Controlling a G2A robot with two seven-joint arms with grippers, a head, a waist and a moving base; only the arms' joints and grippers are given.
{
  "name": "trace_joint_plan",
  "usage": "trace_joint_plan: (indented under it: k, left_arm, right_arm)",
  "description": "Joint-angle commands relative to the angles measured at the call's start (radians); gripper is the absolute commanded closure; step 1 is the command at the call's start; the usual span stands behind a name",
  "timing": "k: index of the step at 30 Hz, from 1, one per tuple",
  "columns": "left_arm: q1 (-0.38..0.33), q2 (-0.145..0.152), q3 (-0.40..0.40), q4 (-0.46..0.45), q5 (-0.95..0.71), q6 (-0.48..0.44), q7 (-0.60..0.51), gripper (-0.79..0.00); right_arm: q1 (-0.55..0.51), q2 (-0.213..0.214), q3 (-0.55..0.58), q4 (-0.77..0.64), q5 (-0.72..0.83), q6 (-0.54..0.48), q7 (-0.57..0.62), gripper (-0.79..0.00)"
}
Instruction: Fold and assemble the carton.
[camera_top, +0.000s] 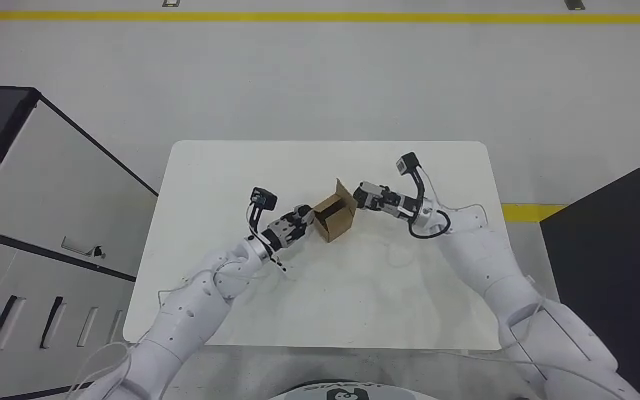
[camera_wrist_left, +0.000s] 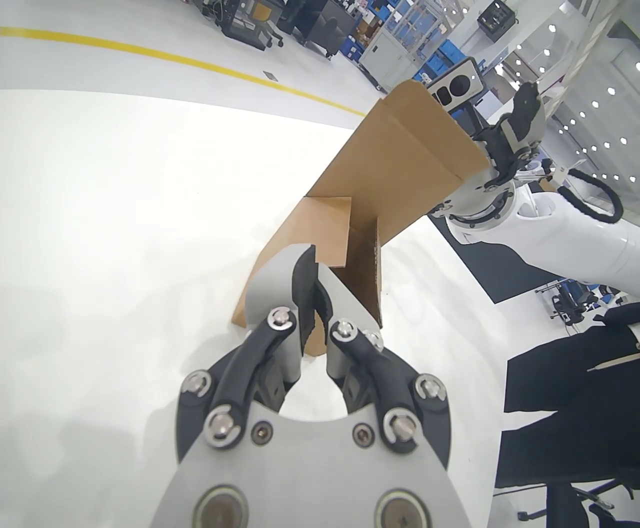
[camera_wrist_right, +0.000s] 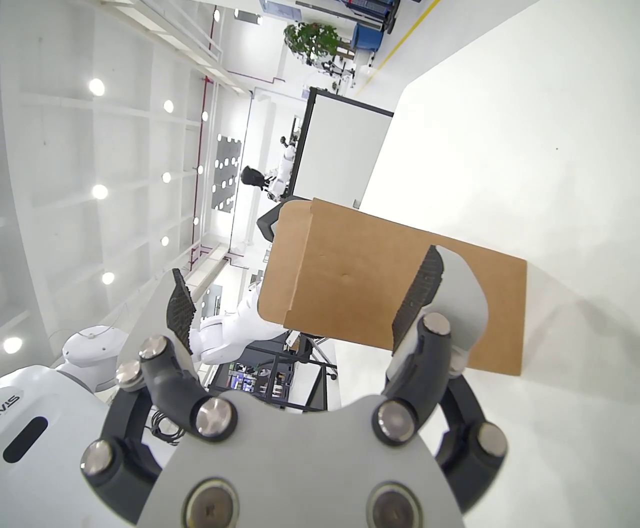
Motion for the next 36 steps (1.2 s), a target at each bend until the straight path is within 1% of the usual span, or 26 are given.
trace_joint_plan:
  k: [1,5,8,11,18,25,30,36]
  left_arm:
    - [0.01,0.003,-0.011,-0.004,0.002,0.001,-0.001,0.0]
    - [0.027,0.004,-0.025,-0.004,0.001,0.022,-0.001,0.0]
    - [0.021,0.0,-0.019,-0.003,0.028,0.047,0.009,0.0]
    - [0.006,-0.007,-0.006,0.011,0.025,0.047,0.014,0.0]
    - [-0.04,-0.027,0.025,0.077,0.019,0.038,0.024,0.0]
    - [-0.065,-0.041,0.041,0.115,0.014,0.02,0.032,0.0]
    - [-0.064,-0.043,0.036,0.128,0.019,0.012,0.041,0.0]
    - [-0.046,-0.043,0.028,0.131,0.018,0.005,0.034,0.0]
  right_arm:
    - [0.0,0.0,0.002,-0.002,-0.002,0.001,0.001,-0.785]
    - [0.0,-0.004,0.0,-0.008,-0.009,0.003,0.003,-0.785]
    - [0.0,-0.007,-0.001,-0.012,-0.01,0.005,0.005,-0.785]
    - [-0.002,-0.009,-0.004,-0.014,-0.013,0.011,0.011,-0.785]
    - [-0.01,-0.012,-0.002,-0.013,-0.02,0.012,0.012,-0.785]
    - [-0.018,-0.012,0.001,-0.02,-0.024,0.017,0.017,-0.785]
    - [-0.019,-0.01,0.008,-0.018,-0.039,0.01,0.01,-0.785]
    - [-0.02,-0.005,0.019,-0.018,-0.077,-0.007,-0.009,-0.785]
